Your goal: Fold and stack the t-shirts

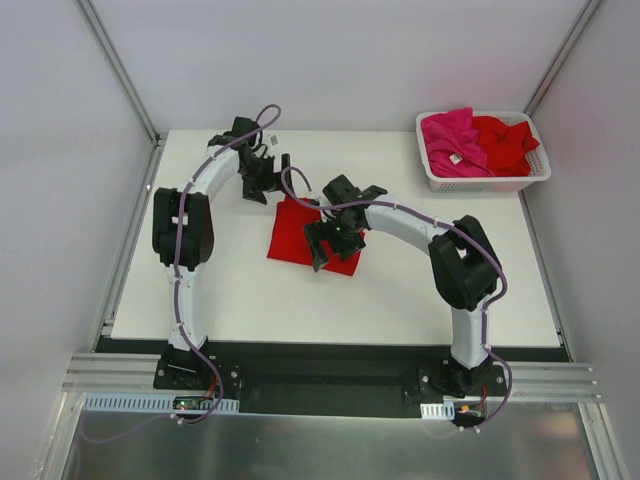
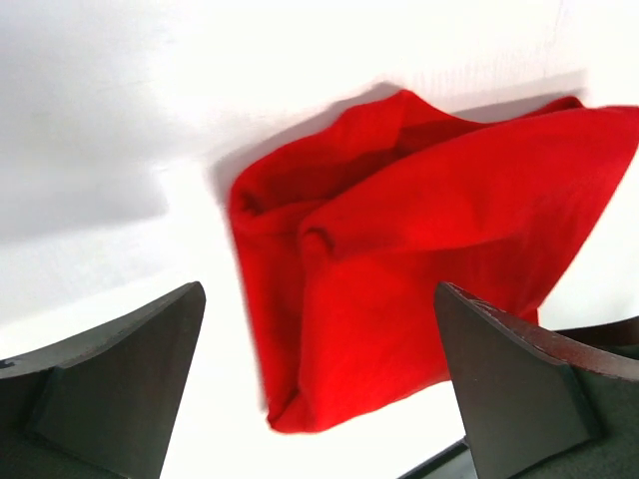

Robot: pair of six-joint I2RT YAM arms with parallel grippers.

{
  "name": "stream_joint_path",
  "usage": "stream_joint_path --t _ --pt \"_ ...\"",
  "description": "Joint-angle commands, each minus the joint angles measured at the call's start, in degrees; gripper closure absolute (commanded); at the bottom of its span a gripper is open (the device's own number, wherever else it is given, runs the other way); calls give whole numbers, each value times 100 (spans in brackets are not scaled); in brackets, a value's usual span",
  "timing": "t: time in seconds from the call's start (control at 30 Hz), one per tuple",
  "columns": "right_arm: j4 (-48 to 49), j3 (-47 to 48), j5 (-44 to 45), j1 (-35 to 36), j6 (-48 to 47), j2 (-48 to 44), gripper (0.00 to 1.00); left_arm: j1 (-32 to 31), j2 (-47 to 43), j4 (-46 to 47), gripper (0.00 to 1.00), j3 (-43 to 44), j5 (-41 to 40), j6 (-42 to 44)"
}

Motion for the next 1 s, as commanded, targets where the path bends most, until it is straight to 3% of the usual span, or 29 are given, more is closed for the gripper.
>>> stream_joint_path --t 0.0,0.43,0.67,0.8,0.97 --pt "-208 227 0 60 -94 39 4 123 -696 -261 1 -76 -702 256" --pt "-287 148 -79 78 -147 4 4 -141 -231 -525 1 2 -722 740" --pt "-366 113 -53 69 -209 -22 4 -229 -511 -455 1 206 69 634" --pt "-138 -10 0 16 -103 -329 4 -159 -740 -192 1 -23 1008 371" --pt "-190 86 123 -116 -68 -857 4 -80 -925 -121 1 -155 1423 178"
